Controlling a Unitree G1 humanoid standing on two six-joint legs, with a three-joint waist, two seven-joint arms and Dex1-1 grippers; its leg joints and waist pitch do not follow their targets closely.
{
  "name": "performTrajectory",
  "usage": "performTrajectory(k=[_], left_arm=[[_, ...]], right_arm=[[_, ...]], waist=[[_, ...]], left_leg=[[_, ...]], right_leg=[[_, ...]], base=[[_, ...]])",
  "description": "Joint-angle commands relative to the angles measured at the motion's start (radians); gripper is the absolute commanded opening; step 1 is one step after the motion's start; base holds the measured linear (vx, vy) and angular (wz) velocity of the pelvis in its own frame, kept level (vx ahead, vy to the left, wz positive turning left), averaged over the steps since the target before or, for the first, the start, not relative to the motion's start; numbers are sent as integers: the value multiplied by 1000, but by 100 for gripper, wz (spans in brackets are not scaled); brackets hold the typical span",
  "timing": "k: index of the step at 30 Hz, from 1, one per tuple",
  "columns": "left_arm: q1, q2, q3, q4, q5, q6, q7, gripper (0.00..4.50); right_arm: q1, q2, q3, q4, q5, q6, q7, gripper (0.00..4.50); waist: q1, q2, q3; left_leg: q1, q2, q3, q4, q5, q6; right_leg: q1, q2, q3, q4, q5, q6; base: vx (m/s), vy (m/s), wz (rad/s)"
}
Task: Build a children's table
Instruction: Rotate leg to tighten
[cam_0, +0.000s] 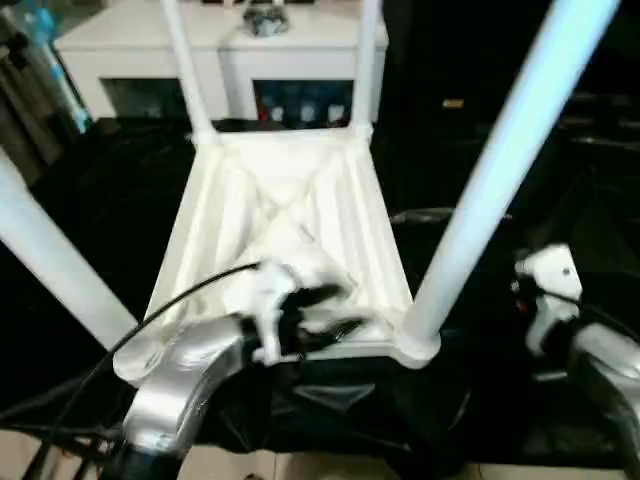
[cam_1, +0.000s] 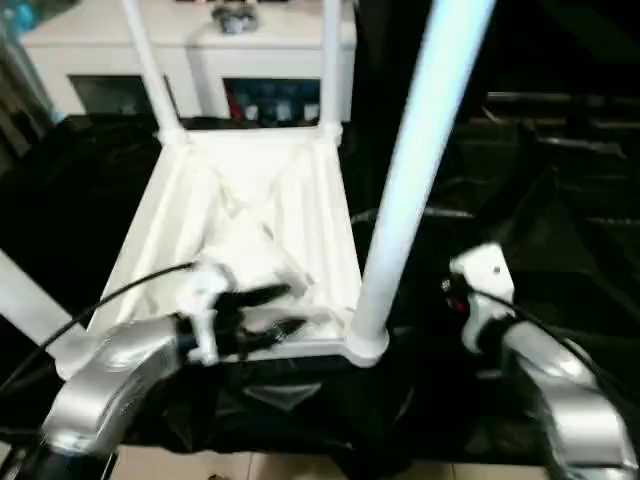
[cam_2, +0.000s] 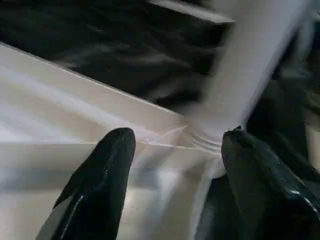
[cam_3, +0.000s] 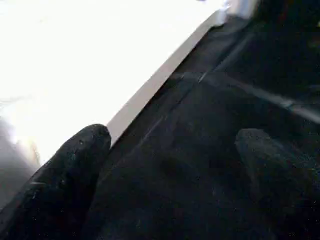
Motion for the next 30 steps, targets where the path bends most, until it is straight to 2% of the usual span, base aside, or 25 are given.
performTrajectory(k=[1,2,3,4,5,6,7,8,9,10,11,12,13,15,16,17,18,19,20,21,26,30], left_arm=[[-33,5,-62,46,35,5,-54,315],[-52,1,-74,65,46,6,-57,315],[-93,-10,-92,113,75,-16,-58,315],[-110,-16,-100,143,88,-26,-61,315],[-121,-20,-105,163,96,-32,-63,315],[-133,-16,-116,185,118,-43,-60,315],[-149,-11,-127,206,130,-48,-63,315],[-165,-7,-138,225,123,-46,-92,288],[-175,-2,-143,245,138,-51,-85,288],[-183,3,-148,260,151,-52,-73,279],[-191,5,-152,274,156,-44,-61,279],[-197,12,-156,282,159,-23,-50,279],[-194,21,-161,276,161,-14,-50,274],[-192,27,-158,272,163,-1,-51,244],[-192,27,-158,272,163,-1,-51,244],[-189,30,-138,264,160,19,-39,235],[-189,30,-138,264,160,19,-39,228],[-187,35,-129,260,161,27,-36,218],[-188,41,-129,260,162,26,-37,208],[-187,48,-132,266,165,18,-41,202],[-179,68,-139,268,180,6,-32,174],[-149,109,-153,194,186,-23,-61,142]], right_arm=[[5,-39,-10,-45,29,21,50,450],[11,-60,-9,-71,36,36,63,450],[14,-90,-12,-104,52,55,88,450],[18,-97,-12,-115,56,61,95,450],[21,-101,-12,-120,59,64,98,450],[26,-105,-5,-130,49,56,100,450],[31,-114,0,-136,43,50,107,450],[43,-128,6,-150,45,64,119,450],[57,-134,15,-167,46,75,127,450],[69,-140,21,-182,49,82,134,450],[77,-147,26,-193,56,90,141,450],[87,-154,36,-205,65,95,154,450],[96,-159,43,-216,72,100,162,450],[105,-171,46,-227,85,107,176,450],[105,-171,46,-227,85,107,176,450],[106,-173,48,-230,100,113,191,450],[106,-173,48,-230,100,113,191,450],[101,-172,53,-226,108,116,200,450],[98,-170,57,-225,111,121,203,450],[94,-169,65,-218,105,116,206,450],[86,-175,73,-205,96,99,211,450],[75,-193,68,-186,95,86,226,450]], waist=[[-4,-8,-51],[-5,7,-49],[-16,3,-47],[-18,9,-46],[-21,5,-47],[-23,23,-49],[-32,18,-47],[-37,16,-47],[-38,13,-47],[-41,17,-43],[-44,15,-41],[-47,17,-41],[-53,13,-42],[-60,15,-38],[-63,11,-39],[-65,-3,-39],[-64,2,-38],[-67,-3,-37],[-67,-7,-37],[-67,-1,-37],[-80,-4,-37],[-84,-9,-36]], left_leg=[[23,51,-28,-73,-126,79],[25,51,-29,-74,-135,80],[17,50,-29,-73,-144,89],[18,47,-29,-71,-154,92],[20,47,-28,-70,-170,95],[22,48,-31,-68,-171,91],[18,46,-31,-69,-181,87],[18,46,-34,-71,-189,85],[18,47,-35,-72,-192,84],[18,48,-36,-76,-202,84],[17,47,-36,-76,-219,82],[23,46,-37,-76,-246,72],[20,47,-40,-79,-251,68],[22,48,-41,-81,-273,65],[20,47,-43,-81,-279,64],[19,46,-42,-81,-280,65],[20,46,-42,-80,-281,64],[21,45,-42,-79,-288,64],[19,45,-42,-80,-287,63],[20,47,-44,-82,-290,60],[18,47,-47,-85,-308,56],[12,48,-48,-86,-293,65]], right_leg=[[47,-58,32,-49,-82,-239],[45,-58,32,-53,-100,-241],[52,-59,30,-59,-134,-240],[51,-58,29,-62,-164,-235],[49,-59,29,-69,-219,-225],[49,-61,28,-67,-235,-223],[50,-59,25,-74,-275,-212],[50,-59,23,-77,-315,-201],[51,-57,22,-77,-323,-198],[49,-57,22,-80,-337,-195],[48,-56,21,-82,-359,-192],[47,-56,20,-82,-399,-185],[49,-58,20,-83,-410,-182],[44,-58,20,-87,-439,-176],[46,-59,19,-87,-456,-173],[44,-59,19,-89,-476,-165],[43,-60,19,-88,-486,-163],[39,-61,19,-95,-511,-155],[39,-61,19,-94,-518,-152],[37,-61,19,-94,-521,-148],[37,-60,19,-92,-489,-155],[41,-65,20,-89,-482,-159]], base=[[0,0,0],[0,0,0],[0,0,0],[0,0,0],[0,0,0],[0,0,0],[0,0,0],[0,0,0],[0,0,0],[0,0,0],[0,0,0],[0,0,0],[0,0,0],[0,0,0],[0,0,0],[0,0,0],[0,0,0],[0,0,0],[0,0,0],[0,0,0],[0,0,0],[0,0,0]])
